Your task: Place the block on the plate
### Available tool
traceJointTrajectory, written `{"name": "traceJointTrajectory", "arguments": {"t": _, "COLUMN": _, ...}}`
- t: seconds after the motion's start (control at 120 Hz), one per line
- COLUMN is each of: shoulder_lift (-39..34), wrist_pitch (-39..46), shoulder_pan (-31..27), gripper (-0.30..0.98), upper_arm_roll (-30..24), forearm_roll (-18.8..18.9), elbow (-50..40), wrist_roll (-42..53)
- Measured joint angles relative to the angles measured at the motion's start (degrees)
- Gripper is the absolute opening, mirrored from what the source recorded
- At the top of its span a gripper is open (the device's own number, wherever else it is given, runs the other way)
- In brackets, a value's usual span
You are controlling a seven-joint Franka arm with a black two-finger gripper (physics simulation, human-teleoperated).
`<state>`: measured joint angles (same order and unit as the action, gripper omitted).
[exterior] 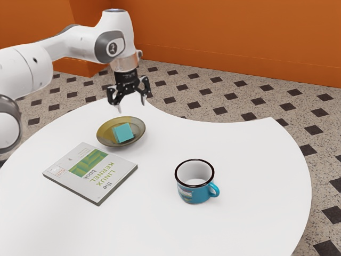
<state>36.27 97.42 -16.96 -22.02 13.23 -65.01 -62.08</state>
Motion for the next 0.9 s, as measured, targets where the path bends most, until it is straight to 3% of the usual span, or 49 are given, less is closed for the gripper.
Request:
{"name": "traceJointTrajectory", "arguments": {"t": 0.133, "shoulder_lift": -9.9, "wrist_pitch": -7.5, "shoulder_pan": 8.7, "gripper": 0.67, "upper_arm_roll": 0.8, "forearm_roll": -3.8, "elbow": -7.8, "wrist_roll": 0.8}}
{"name": "traceJointTrajectory", "arguments": {"t": 0.275, "shoulder_lift": -16.4, "wrist_pitch": -14.6, "shoulder_pan": 20.6, "gripper": 0.68, "upper_arm_roll": 10.1, "forearm_roll": -9.8, "elbow": -13.5, "wrist_roll": 4.9}}
{"name": "traceJointTrajectory", "arguments": {"t": 0.375, "shoulder_lift": -24.8, "wrist_pitch": -14.5, "shoulder_pan": 32.2, "gripper": 0.68, "upper_arm_roll": 19.7, "forearm_roll": -11.8, "elbow": -22.4, "wrist_roll": 10.2}}
{"name": "traceJointTrajectory", "arguments": {"t": 0.45, "shoulder_lift": -30.7, "wrist_pitch": -13.1, "shoulder_pan": 37.3, "gripper": 0.68, "upper_arm_roll": 26.5, "forearm_roll": -12.5, "elbow": -28.4, "wrist_roll": 15.1}}
{"name": "traceJointTrajectory", "arguments": {"t": 0.567, "shoulder_lift": -33.8, "wrist_pitch": -14.0, "shoulder_pan": 36.5, "gripper": 0.68, "upper_arm_roll": 30.8, "forearm_roll": -12.7, "elbow": -26.2, "wrist_roll": 22.8}}
{"name": "traceJointTrajectory", "arguments": {"t": 0.9, "shoulder_lift": -35.1, "wrist_pitch": -15.7, "shoulder_pan": 26.3, "gripper": 0.69, "upper_arm_roll": 29.5, "forearm_roll": -12.3, "elbow": -24.9, "wrist_roll": 39.6}}
